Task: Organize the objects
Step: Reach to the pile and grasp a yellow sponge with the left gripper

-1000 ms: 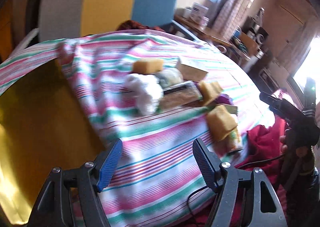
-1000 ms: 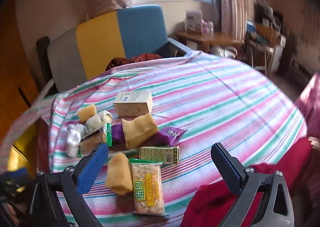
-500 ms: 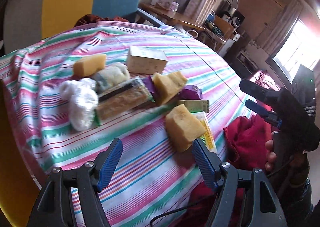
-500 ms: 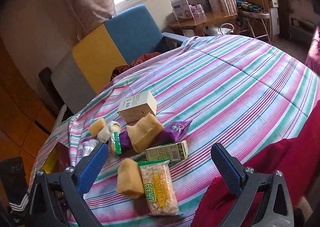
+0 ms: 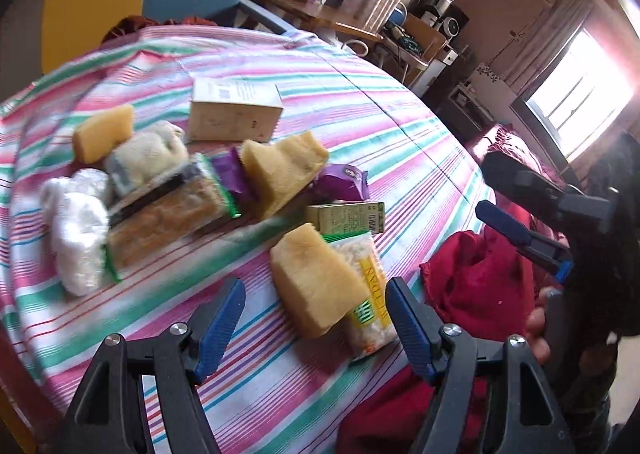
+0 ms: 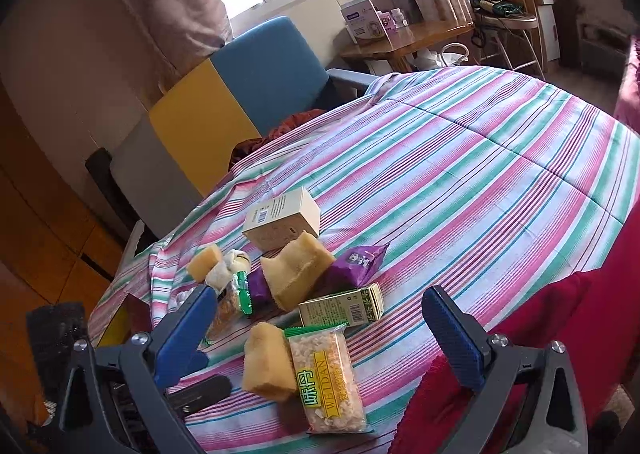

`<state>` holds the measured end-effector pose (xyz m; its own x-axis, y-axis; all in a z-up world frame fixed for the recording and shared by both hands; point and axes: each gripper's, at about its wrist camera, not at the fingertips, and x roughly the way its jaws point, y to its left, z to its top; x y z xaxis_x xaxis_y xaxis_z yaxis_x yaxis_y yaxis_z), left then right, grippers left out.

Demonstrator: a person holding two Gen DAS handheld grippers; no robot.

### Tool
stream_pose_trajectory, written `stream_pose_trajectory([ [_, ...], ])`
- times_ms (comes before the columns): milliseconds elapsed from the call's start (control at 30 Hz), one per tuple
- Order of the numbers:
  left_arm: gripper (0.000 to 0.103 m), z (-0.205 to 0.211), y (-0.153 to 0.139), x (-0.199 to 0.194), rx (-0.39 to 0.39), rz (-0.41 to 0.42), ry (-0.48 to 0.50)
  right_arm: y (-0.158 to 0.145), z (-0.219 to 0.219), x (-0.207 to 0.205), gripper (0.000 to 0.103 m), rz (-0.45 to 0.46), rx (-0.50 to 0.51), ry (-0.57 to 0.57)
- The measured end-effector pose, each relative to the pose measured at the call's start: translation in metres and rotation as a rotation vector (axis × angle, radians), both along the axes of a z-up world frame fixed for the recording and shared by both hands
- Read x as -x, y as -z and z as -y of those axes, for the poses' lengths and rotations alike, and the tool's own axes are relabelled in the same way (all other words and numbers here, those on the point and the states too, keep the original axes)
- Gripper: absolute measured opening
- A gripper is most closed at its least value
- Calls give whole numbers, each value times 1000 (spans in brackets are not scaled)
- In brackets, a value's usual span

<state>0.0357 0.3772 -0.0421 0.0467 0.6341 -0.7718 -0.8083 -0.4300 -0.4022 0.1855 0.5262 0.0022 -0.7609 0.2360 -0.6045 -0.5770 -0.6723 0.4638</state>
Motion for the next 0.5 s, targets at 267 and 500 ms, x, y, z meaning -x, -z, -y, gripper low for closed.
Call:
stream_pose_trajectory([
  [267, 78, -29, 11, -3, 5, -23, 8, 0, -6, -9, 103, -65, 32, 23],
  [500, 47, -9, 40, 8, 4, 100, -30, 2, -8, -6, 103, -58, 46, 12],
])
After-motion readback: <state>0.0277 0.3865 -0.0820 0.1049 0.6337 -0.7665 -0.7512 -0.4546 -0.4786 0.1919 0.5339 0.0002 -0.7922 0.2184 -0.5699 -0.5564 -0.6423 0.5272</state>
